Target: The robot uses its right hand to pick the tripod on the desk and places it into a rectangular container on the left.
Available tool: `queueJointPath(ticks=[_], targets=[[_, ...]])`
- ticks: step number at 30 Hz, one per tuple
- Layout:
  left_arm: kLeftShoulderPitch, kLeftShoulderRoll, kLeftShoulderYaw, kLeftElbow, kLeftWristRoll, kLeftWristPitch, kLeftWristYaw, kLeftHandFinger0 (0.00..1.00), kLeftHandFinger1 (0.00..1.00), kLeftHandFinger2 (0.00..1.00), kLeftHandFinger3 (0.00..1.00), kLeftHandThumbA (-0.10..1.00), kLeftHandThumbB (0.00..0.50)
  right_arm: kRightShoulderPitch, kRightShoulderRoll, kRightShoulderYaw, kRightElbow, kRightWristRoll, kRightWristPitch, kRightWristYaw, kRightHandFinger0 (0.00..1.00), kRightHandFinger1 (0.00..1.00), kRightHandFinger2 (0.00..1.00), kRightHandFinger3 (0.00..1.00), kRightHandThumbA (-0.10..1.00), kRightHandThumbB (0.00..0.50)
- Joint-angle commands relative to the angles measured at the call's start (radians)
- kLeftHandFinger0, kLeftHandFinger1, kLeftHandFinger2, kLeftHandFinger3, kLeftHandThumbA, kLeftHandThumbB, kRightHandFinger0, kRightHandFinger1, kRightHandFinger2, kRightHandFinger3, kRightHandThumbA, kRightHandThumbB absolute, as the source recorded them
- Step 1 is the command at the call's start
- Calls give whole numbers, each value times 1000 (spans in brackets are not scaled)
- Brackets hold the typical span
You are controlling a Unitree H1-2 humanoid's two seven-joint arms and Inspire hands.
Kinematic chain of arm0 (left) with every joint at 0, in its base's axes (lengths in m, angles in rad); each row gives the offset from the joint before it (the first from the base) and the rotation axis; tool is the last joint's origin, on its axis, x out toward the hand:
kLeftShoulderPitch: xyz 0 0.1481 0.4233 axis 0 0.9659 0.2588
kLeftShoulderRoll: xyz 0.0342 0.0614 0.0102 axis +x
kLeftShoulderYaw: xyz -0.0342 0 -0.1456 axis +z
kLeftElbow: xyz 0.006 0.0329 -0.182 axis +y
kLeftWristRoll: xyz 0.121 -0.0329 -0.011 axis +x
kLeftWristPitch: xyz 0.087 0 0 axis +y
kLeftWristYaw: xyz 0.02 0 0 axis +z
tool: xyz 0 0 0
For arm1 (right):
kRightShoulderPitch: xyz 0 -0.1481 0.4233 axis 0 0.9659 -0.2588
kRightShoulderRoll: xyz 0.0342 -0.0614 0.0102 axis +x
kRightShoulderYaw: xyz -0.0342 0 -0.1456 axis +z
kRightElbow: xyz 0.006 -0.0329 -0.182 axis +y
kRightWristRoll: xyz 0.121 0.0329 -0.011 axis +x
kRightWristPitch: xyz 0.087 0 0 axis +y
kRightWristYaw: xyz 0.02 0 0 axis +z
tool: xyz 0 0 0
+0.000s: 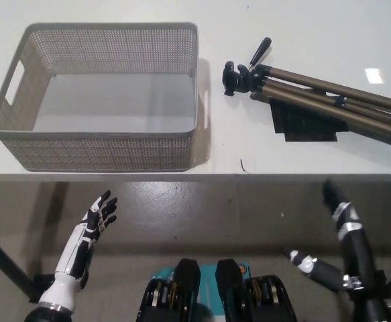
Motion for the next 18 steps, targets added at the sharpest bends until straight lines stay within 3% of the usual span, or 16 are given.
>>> queueJointPath(ticks=[1, 3, 6, 8, 9, 13, 18], targets=[[-4, 23, -8, -31, 5, -72, -31, 1000, 1000, 1000, 1000, 1000, 500, -143, -109, -95, -315, -151, 131, 23, 1000, 1000, 1000, 1000, 1000, 345], [-8, 22, -8, -15, 2, -83, -31, 1000, 1000, 1000, 1000, 1000, 500, -207, -154, -118, -358, -192, 193, 44, 1000, 1000, 1000, 1000, 1000, 337], [-7, 20, -4, 1, -6, -87, -32, 1000, 1000, 1000, 1000, 1000, 500, -379, -233, -135, -366, -197, 348, 95, 1000, 1000, 1000, 1000, 1000, 366], [-2, 21, -4, 2, 0, -89, -29, 1000, 1000, 1000, 1000, 1000, 500, -508, -288, -122, -326, -240, 464, 142, 1000, 1000, 1000, 1000, 1000, 417], [0, 22, -5, -1, 2, -80, -28, 1000, 1000, 1000, 1000, 1000, 500, -595, -330, -103, -266, -290, 507, 171, 1000, 1000, 1000, 1000, 1000, 410], [-7, 19, -7, 17, 5, -94, -27, 1000, 1000, 1000, 1000, 1000, 500, -785, -404, -42, -93, -308, 583, 234, 1000, 1000, 1000, 1000, 1000, 455], [-6, 16, -12, 19, 8, -88, -29, 1000, 1000, 1000, 1000, 1000, 500, -1079, -409, 109, 359, -394, 537, 257, 1000, 1000, 1000, 1000, 1000, 484]])
